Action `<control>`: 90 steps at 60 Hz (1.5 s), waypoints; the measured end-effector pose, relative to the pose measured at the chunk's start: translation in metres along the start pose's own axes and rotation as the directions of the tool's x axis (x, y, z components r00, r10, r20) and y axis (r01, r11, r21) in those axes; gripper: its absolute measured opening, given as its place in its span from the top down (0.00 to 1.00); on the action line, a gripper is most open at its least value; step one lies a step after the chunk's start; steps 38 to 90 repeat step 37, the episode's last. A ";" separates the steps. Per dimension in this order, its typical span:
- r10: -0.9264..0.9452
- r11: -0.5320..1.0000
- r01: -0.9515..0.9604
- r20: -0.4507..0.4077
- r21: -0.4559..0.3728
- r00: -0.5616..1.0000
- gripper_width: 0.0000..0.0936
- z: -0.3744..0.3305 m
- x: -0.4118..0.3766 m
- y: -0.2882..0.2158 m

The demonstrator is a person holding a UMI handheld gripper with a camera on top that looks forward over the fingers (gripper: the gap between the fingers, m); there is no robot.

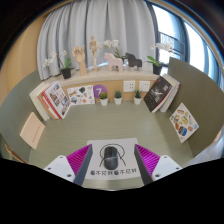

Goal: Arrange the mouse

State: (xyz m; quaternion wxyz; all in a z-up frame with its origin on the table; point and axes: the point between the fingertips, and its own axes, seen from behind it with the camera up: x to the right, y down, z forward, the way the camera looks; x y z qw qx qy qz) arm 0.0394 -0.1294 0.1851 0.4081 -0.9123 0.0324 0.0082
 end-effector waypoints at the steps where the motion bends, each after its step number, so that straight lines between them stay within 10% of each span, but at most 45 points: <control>1: 0.000 1.000 0.000 0.003 0.003 1.000 0.11 -0.006 0.000 -0.001; 34: -0.032 0.994 0.028 0.042 0.110 0.999 0.13 -0.126 0.056 0.014; 90: -0.026 0.993 0.020 0.056 0.118 0.998 0.13 -0.128 0.057 0.013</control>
